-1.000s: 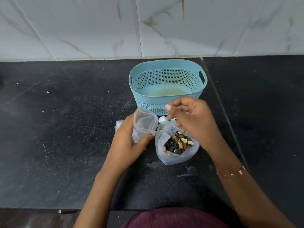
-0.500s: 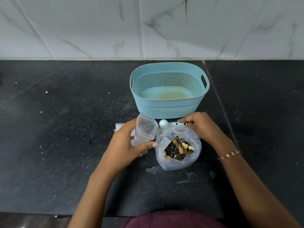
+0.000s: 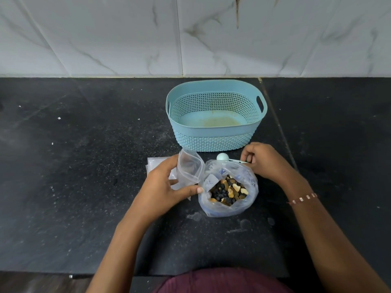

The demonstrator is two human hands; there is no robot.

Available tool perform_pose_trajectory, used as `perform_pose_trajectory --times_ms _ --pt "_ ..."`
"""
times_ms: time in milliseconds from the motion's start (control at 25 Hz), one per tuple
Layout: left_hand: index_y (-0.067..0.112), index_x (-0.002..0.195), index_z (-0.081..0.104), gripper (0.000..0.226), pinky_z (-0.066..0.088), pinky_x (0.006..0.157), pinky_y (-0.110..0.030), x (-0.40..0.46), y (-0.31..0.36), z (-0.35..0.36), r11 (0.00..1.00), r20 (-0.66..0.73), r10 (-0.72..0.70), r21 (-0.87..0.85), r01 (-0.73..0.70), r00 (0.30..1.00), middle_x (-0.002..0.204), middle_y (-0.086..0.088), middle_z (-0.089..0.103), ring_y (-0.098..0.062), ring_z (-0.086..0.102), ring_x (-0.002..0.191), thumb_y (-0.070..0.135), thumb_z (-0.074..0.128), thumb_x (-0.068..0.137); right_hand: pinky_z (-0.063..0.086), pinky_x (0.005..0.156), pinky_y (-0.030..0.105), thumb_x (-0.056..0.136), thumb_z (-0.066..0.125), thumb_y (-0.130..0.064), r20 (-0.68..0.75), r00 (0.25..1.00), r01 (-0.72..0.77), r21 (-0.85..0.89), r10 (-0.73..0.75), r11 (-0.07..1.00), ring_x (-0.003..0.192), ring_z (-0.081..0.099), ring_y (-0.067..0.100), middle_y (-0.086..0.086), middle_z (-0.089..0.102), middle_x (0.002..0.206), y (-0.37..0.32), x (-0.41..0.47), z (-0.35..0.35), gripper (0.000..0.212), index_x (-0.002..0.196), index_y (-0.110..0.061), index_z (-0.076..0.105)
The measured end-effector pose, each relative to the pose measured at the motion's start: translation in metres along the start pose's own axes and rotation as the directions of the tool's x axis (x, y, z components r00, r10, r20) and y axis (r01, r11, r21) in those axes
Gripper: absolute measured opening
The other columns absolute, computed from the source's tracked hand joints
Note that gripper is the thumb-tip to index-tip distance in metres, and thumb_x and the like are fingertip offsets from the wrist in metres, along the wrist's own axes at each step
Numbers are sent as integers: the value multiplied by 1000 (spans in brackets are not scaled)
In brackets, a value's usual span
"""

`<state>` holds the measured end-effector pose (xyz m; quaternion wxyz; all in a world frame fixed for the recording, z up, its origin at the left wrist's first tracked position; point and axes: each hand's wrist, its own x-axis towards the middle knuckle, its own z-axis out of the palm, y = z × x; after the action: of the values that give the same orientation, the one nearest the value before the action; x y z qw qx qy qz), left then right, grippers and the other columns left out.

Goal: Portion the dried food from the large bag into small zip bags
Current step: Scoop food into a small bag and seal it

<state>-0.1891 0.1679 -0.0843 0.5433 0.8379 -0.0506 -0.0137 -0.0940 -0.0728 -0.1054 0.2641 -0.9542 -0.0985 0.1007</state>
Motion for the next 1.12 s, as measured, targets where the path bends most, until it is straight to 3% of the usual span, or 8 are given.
perform_pose_trajectory --times_ms 120,240,440,600,800,920,1000,1120 --pt "45 107 51 58 50 81 -10 -4 3 0 1000 29 -1 -11 1 1000 108 30 61 10 54 107 43 75 55 46 57 27 75 67 -6 -6 998 -62 98 63 993 58 49 11 -1 56 65 7 -8 -7 19 64 -17 56" --pt "44 102 55 52 48 74 -6 -10 7 1 998 92 -19 -57 24 996 104 37 61 12 57 102 39 75 55 42 54 23 83 61 -7 -45 996 -64 279 80 958 56 53 12 4 63 65 6 -24 -14 16 72 -15 52" --pt "31 103 61 47 50 71 -10 -24 3 6 987 171 -61 -135 85 983 102 17 69 6 62 97 22 80 61 40 40 18 78 70 -9 -86 996 77 495 -39 866 50 44 12 4 54 61 -14 -53 -25 15 74 -10 56" --pt "31 100 62 45 49 72 -11 -32 1 7 982 219 -83 -148 117 972 98 22 69 4 63 93 29 78 58 40 41 17 72 74 -4 -71 996 88 565 -58 820 49 44 14 3 58 62 -25 -71 -25 14 72 -11 62" --pt "28 102 62 46 49 78 -13 -35 1 9 978 253 -88 -161 132 963 94 23 69 2 65 91 31 77 59 36 51 30 75 73 -8 -97 995 56 482 -10 874 52 39 21 6 48 53 -26 -82 -14 11 70 -14 65" --pt "25 99 62 42 49 73 -12 -38 1 8 972 245 -95 -189 144 965 83 22 70 3 66 81 27 76 59 38 50 23 75 70 -2 -188 982 77 409 1 909 51 41 14 6 54 59 -27 -85 -10 13 70 -13 65" --pt "24 98 63 41 50 72 -13 -41 1 8 965 248 -109 -205 162 963 82 20 72 2 67 79 26 75 59 38 45 14 74 65 5 -311 948 157 296 -60 942 46 42 9 2 58 64 -30 -87 -5 16 70 -11 65" --pt "20 99 65 41 54 77 -19 -44 -2 9 952 293 -142 -222 212 946 89 10 74 -6 69 85 27 82 63 43 49 15 76 59 5 -415 858 326 -15 -302 945 49 50 11 4 61 69 -37 -91 11 13 75 -7 64"
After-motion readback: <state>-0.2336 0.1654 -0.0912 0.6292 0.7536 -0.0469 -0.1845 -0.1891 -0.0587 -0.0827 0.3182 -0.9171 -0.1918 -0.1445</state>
